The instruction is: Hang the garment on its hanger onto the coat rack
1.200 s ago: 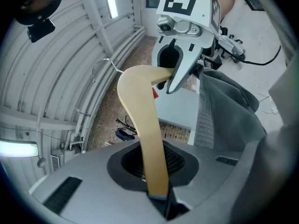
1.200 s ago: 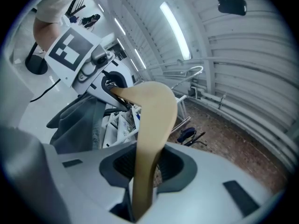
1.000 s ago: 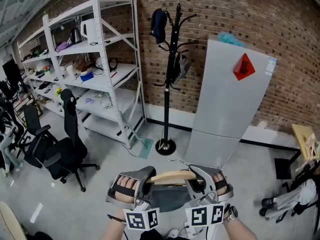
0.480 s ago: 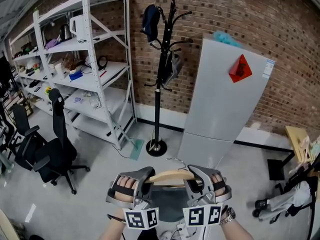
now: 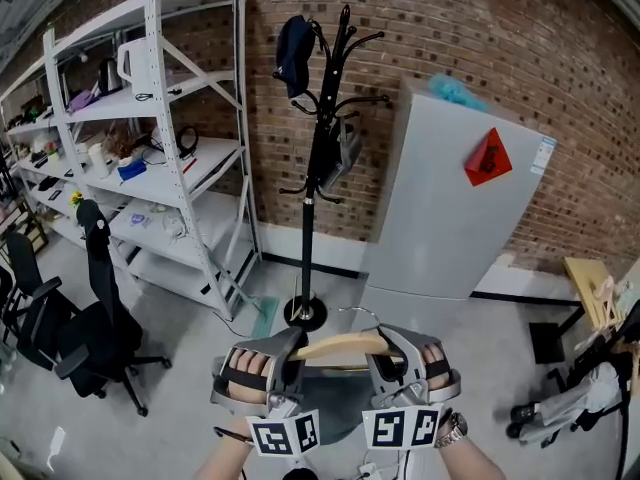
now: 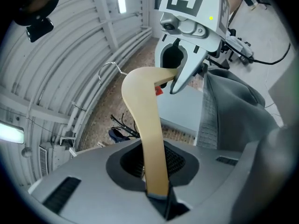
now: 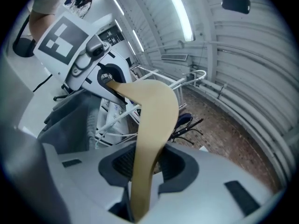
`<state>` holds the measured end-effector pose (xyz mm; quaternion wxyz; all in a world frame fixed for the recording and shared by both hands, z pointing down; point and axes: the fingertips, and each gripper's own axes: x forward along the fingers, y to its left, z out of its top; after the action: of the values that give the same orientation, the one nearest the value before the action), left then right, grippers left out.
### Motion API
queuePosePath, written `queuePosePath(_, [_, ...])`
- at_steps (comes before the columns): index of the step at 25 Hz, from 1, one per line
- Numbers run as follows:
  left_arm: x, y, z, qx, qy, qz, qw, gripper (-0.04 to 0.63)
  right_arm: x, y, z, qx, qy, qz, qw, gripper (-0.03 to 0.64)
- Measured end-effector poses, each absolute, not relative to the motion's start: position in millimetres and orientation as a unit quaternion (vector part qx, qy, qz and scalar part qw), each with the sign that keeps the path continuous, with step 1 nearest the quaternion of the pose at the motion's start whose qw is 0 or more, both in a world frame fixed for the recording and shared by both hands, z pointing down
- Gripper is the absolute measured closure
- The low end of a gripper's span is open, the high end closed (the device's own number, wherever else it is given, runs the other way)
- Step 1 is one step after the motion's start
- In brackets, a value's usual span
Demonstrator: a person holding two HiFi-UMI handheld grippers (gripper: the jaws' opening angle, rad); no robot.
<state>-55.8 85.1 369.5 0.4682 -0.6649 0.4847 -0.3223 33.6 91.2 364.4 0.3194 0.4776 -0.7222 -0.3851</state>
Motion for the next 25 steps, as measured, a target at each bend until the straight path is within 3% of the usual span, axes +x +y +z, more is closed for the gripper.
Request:
queuePosePath(4, [-70.1, 58.3, 364.1, -0.663, 0.487, -0.315, 0.473, 0.546, 19.8, 67.3, 361.5, 0.485, -0.715, -0.391, 0.318, 0.500])
queuePosePath(16, [-96.9, -4.9, 348.5, -0.656, 0.499, -0.303, 0.478, 0.462, -4.0, 2.8, 353.3, 0.481, -0.714, -0.401, 0.314, 0.492])
queuePosePath(25, [-89.8, -83.9, 362.5, -0.650, 0.501, -0.336, 0.462, 0.459, 2.9, -79.1, 361.1, 0.462, -0.730, -0.402, 0.304, 0.485])
